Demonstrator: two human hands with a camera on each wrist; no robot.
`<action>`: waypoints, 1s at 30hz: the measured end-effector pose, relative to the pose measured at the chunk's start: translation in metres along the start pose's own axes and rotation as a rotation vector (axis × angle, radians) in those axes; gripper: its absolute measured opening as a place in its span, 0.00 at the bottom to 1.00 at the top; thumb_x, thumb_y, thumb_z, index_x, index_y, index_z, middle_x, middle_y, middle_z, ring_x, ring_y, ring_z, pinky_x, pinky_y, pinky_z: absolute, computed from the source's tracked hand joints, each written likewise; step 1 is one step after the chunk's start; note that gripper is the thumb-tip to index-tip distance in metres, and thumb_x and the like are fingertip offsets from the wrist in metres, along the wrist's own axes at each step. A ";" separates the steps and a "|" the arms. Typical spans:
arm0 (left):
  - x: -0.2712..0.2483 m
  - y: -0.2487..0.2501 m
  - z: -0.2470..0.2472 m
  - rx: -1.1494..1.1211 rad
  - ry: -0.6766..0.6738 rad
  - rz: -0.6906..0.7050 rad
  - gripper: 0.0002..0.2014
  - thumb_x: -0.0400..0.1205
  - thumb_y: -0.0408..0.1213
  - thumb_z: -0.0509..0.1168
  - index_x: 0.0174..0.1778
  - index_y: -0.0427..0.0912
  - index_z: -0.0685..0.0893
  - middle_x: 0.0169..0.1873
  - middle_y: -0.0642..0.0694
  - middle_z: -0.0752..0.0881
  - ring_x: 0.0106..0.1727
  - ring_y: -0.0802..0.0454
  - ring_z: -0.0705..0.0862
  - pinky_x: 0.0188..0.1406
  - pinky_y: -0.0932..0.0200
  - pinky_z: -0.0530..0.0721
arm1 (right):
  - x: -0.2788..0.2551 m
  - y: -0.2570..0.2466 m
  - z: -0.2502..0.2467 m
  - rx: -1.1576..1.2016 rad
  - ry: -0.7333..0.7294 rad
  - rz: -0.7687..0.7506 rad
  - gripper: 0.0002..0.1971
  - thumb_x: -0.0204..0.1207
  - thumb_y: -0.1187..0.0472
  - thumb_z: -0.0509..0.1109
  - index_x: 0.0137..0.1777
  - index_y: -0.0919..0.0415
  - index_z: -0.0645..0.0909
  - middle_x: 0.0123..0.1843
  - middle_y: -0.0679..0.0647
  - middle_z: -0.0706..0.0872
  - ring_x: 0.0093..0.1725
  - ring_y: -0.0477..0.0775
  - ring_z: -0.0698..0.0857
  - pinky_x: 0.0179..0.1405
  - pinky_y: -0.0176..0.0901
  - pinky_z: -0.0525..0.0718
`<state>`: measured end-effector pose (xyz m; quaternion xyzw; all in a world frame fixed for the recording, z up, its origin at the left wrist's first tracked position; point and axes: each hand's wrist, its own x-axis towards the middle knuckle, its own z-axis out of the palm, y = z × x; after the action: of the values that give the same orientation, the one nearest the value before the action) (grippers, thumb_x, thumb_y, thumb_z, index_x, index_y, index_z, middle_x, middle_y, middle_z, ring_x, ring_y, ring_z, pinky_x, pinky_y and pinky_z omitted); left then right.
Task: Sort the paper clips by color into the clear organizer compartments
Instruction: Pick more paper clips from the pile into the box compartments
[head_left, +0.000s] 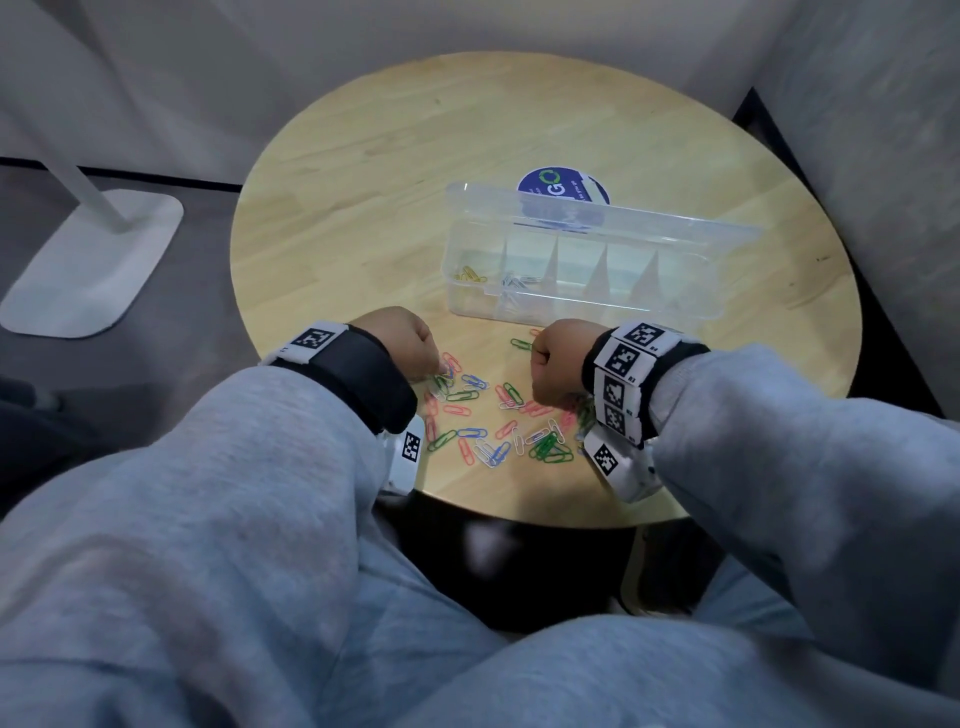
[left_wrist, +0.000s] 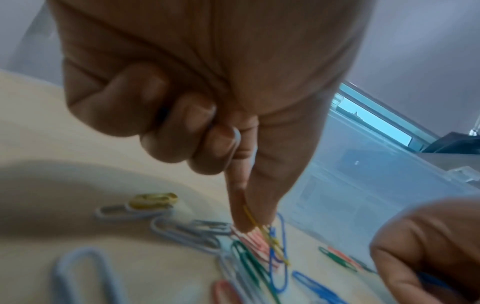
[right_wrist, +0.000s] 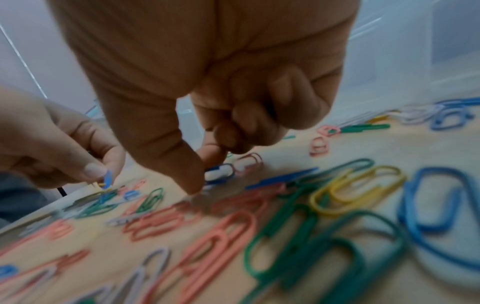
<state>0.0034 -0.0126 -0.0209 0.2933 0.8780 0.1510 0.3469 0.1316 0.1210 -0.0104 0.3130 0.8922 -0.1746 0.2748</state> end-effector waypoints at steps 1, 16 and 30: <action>0.000 0.000 0.000 0.038 0.025 -0.009 0.04 0.75 0.35 0.68 0.41 0.41 0.88 0.33 0.45 0.84 0.39 0.46 0.80 0.43 0.60 0.77 | -0.001 0.001 0.000 0.029 0.007 -0.006 0.08 0.64 0.65 0.67 0.27 0.56 0.74 0.34 0.52 0.82 0.35 0.55 0.79 0.34 0.40 0.78; -0.002 0.005 0.001 0.212 -0.009 0.083 0.06 0.74 0.36 0.72 0.39 0.51 0.81 0.26 0.56 0.75 0.30 0.56 0.73 0.26 0.66 0.66 | -0.002 -0.013 -0.014 0.863 -0.138 0.110 0.10 0.79 0.74 0.59 0.38 0.66 0.75 0.30 0.59 0.71 0.27 0.55 0.75 0.21 0.35 0.81; -0.007 0.008 -0.011 0.119 -0.108 0.095 0.09 0.77 0.38 0.66 0.31 0.47 0.77 0.29 0.53 0.81 0.33 0.54 0.77 0.36 0.61 0.74 | 0.004 -0.047 -0.006 0.139 -0.003 -0.132 0.03 0.75 0.61 0.68 0.47 0.54 0.81 0.35 0.47 0.78 0.43 0.50 0.77 0.29 0.34 0.70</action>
<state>0.0030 -0.0113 -0.0063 0.3622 0.8505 0.0988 0.3683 0.0953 0.0907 -0.0017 0.2716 0.8962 -0.2543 0.2418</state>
